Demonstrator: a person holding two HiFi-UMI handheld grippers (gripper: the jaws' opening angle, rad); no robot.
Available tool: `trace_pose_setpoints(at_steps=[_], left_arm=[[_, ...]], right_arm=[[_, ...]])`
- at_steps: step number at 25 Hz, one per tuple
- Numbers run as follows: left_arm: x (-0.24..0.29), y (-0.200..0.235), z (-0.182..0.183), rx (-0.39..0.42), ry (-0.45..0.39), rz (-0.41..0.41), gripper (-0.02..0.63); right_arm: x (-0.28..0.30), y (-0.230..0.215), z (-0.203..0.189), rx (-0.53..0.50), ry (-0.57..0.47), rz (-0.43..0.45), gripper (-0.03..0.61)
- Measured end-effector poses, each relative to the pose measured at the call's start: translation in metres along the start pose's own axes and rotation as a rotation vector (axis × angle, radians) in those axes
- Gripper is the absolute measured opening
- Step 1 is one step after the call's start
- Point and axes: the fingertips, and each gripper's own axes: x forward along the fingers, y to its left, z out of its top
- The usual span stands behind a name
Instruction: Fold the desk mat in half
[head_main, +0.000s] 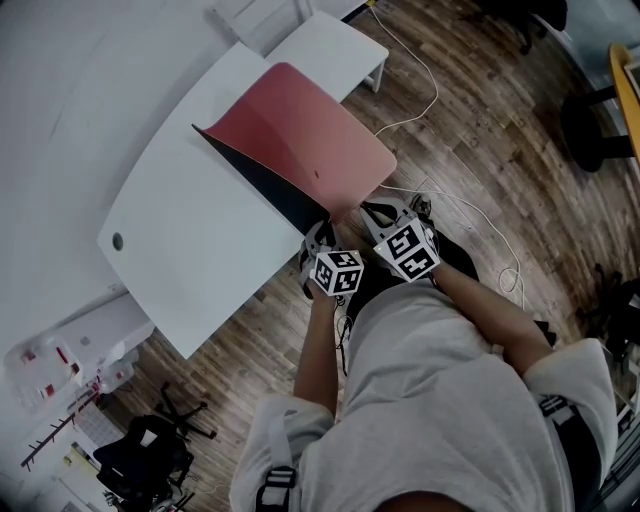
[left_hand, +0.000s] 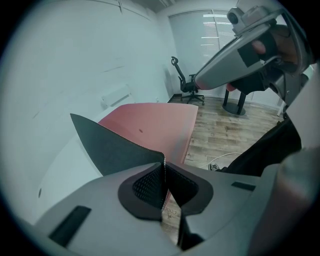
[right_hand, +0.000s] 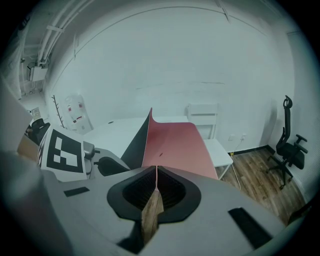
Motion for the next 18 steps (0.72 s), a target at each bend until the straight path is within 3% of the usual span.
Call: trace_pose_setpoints(at_steps=[18], left_arm=[[0.007,-0.017,0.007,0.058,0.036,-0.03,0.035]], right_arm=[[-0.006,-0.023,-0.002,0.001,0.003,-0.024,0.041]])
